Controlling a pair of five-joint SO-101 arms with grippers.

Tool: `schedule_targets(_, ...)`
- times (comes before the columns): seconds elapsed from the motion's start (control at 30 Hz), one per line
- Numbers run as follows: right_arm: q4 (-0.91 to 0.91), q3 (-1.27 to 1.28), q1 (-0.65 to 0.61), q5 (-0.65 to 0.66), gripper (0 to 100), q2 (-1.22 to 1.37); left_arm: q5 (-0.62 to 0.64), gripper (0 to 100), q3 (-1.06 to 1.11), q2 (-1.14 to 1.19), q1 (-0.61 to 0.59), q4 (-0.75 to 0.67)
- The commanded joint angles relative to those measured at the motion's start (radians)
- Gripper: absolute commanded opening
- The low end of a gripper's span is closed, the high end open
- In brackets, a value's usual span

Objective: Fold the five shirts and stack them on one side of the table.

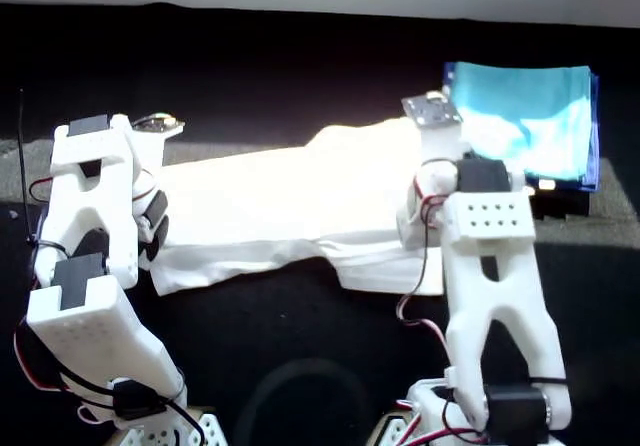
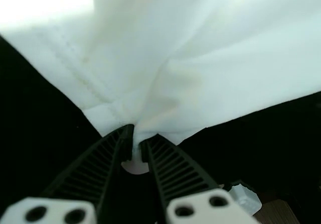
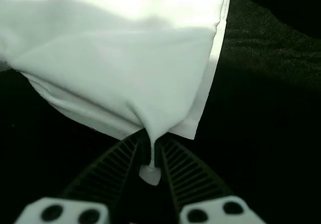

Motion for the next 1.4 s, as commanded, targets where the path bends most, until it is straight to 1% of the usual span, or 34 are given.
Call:
schedule_targets(0.0,-0.031,0.081,0.053,0.061,0.6,-0.094,-0.002,1,0.001,-0.053,0.007,-0.009)
schedule_targets(0.17,-0.160,0.229,0.064,0.110,0.6,-0.096,0.000,1,0.002,-0.051,0.007,-0.011)
schedule_targets(0.33,-0.295,0.309,0.067,0.172,0.6,-0.096,0.002,1,0.004,-0.051,0.013,-0.011)
schedule_targets(0.4,-0.332,0.315,0.067,0.201,0.6,-0.094,0.003,1,0.004,-0.051,0.035,-0.009)
schedule_targets(0.5,-0.361,0.314,0.082,0.221,0.6,-0.094,0.005,1,0.004,-0.056,0.097,-0.003)
schedule_targets(0.63,-0.407,0.314,0.148,0.222,0.6,-0.093,0.005,1,0.001,-0.058,0.148,-0.003)
schedule_targets(0.7,-0.417,0.314,0.183,0.230,0.6,-0.093,0.006,1,0.010,-0.051,0.150,-0.003)
schedule_targets(0.83,-0.417,0.320,0.209,0.304,0.6,-0.093,0.005,1,0.085,-0.062,0.150,-0.009)
schedule_targets(1.1,-0.418,0.325,0.211,0.301,0.6,-0.093,0.003,1,0.188,-0.062,0.148,-0.044)
schedule_targets(1.3,-0.418,0.358,0.209,0.305,0.6,-0.093,0.002,1,0.200,-0.053,0.147,-0.091)
schedule_targets(1.37,-0.418,0.389,0.189,0.305,0.6,-0.093,0.003,1,0.196,-0.053,0.147,-0.092)
